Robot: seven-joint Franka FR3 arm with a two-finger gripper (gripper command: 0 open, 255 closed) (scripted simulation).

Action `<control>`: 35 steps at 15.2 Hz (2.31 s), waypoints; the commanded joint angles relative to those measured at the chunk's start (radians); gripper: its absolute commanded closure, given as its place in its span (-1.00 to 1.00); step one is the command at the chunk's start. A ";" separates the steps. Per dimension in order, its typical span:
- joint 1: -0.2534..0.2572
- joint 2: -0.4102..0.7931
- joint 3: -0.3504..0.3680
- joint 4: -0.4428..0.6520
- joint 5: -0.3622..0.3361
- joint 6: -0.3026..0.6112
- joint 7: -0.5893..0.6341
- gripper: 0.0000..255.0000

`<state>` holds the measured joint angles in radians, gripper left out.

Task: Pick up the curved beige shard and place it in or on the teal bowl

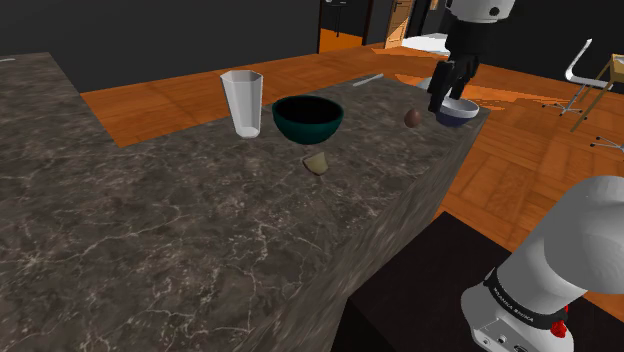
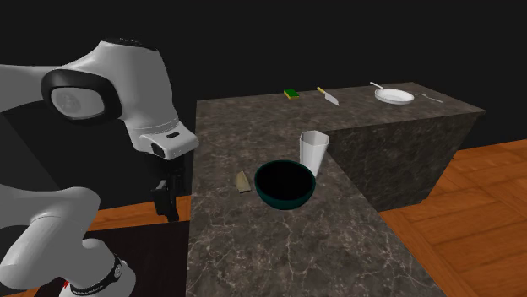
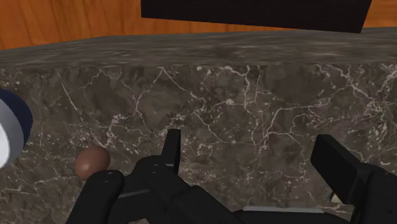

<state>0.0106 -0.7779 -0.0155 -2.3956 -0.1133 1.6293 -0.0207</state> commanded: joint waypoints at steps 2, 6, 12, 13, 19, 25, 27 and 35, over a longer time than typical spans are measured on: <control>-0.006 -0.016 0.019 -0.030 0.027 0.024 0.062 -1.00; -0.026 -0.057 0.109 -0.134 0.138 0.136 0.311 -1.00; -0.055 -0.035 0.276 -0.224 0.300 0.350 0.680 -1.00; -0.062 -0.021 0.308 -0.231 0.324 0.389 0.742 -1.00; -0.146 0.120 0.511 -0.210 0.421 0.636 1.114 -1.00; -0.291 0.279 0.704 -0.139 0.407 0.827 1.430 -1.00; -0.303 0.305 0.720 -0.145 0.399 0.859 1.436 -1.00; -0.337 0.369 0.760 -0.156 0.373 0.934 1.457 -1.00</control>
<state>-0.3258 -0.4104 0.7439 -2.5512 0.2599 2.5611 1.4355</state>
